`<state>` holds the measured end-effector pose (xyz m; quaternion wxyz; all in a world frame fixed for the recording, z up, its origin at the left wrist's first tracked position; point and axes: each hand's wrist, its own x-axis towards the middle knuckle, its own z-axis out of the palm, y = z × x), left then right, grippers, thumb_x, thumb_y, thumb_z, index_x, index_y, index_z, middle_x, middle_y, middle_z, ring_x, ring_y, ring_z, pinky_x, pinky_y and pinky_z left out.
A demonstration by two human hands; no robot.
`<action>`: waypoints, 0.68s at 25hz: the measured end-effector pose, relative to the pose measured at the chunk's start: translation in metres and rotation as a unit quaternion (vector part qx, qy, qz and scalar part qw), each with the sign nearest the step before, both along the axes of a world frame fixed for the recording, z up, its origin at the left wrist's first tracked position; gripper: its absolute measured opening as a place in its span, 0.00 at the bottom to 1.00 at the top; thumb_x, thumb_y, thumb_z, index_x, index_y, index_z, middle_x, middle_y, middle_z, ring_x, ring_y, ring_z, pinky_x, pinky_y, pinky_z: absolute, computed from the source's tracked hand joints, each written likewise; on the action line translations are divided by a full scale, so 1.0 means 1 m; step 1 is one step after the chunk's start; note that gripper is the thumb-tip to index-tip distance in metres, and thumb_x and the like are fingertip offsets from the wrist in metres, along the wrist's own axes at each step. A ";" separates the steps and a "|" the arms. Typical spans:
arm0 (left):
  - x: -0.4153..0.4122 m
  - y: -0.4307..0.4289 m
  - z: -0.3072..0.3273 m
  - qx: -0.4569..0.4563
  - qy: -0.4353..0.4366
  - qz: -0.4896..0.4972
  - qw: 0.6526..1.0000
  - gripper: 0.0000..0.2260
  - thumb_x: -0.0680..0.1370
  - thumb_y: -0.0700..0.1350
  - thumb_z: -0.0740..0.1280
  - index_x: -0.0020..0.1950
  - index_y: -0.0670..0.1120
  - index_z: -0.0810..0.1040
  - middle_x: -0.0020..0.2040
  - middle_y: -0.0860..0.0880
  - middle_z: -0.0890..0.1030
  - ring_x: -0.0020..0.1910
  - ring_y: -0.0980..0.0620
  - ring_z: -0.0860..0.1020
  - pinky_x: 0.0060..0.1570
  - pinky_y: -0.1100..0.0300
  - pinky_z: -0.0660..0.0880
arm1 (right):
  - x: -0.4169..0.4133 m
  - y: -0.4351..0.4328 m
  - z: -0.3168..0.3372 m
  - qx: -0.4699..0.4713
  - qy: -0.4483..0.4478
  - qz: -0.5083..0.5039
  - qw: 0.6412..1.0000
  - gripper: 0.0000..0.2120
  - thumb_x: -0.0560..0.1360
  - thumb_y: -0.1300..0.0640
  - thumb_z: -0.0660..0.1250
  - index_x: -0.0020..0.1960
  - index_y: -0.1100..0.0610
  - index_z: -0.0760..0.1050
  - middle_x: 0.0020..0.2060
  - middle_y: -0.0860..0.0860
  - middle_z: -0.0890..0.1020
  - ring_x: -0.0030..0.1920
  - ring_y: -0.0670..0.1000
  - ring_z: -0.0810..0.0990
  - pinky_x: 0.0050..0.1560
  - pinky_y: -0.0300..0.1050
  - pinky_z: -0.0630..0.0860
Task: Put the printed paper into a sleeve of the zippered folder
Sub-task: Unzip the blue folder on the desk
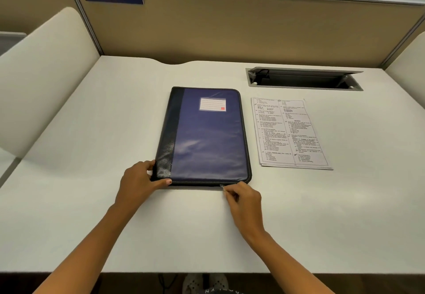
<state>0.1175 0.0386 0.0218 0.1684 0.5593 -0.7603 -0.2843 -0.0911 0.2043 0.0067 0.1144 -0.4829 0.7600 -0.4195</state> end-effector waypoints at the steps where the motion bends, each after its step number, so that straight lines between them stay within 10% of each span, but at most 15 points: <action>1: -0.001 0.000 0.000 -0.006 -0.010 0.001 1.000 0.27 0.66 0.53 0.78 0.62 0.46 0.78 0.54 0.46 0.82 0.46 0.47 0.81 0.46 0.55 0.74 | 0.006 -0.005 0.001 0.002 0.004 0.013 1.000 0.03 0.72 0.66 0.71 0.44 0.61 0.82 0.37 0.53 0.83 0.37 0.47 0.78 0.40 0.29 0.72; 17: 0.002 -0.020 0.012 0.080 -0.011 0.066 0.995 0.12 0.64 0.49 0.80 0.42 0.45 0.85 0.39 0.45 0.85 0.37 0.51 0.81 0.37 0.62 0.78 | 0.113 -0.088 0.003 0.051 0.136 0.286 0.947 0.08 0.73 0.68 0.61 0.46 0.68 0.79 0.43 0.64 0.81 0.42 0.63 0.79 0.38 0.51 0.73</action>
